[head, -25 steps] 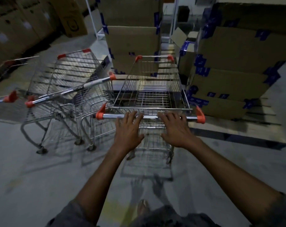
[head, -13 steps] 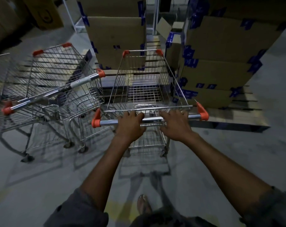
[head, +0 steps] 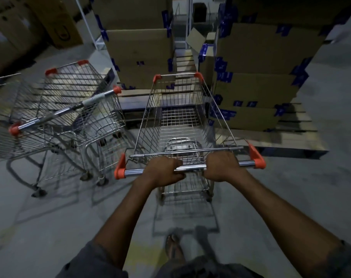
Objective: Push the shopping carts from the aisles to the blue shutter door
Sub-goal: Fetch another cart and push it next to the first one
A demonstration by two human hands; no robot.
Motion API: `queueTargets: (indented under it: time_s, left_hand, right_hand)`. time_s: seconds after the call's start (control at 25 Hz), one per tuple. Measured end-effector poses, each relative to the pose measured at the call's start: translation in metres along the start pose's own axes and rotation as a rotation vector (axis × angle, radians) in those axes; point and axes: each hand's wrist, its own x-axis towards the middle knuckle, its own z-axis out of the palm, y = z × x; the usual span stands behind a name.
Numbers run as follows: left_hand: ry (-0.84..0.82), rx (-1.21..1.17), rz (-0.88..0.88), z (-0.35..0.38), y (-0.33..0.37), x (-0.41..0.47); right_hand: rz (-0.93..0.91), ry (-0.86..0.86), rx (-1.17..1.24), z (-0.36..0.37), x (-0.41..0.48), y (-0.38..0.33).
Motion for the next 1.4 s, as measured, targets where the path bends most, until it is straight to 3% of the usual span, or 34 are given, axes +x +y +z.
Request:
queueTargets:
  time_s: [0.44,0.84,1.16,1.4]
  left_hand:
    - [-0.087,0.024,0.125,0.026,0.076,-0.051]
    - [-0.087,0.103,0.381,0.040,0.104,-0.092]
    - [-0.137,0.119,0.527,0.043,0.152,-0.126]
    - [0.043,0.262,0.551,0.057,0.210,-0.149]
  right_hand:
    - [0.157,-0.026,0.084,0.037,-0.135,0.003]
    - [0.438,0.147,0.066,0.084,-0.235,-0.047]
    - [0.703,0.151,0.082,0.119,-0.307,-0.072]
    - [0.900,0.183,0.148,0.135,-0.368,-0.067]
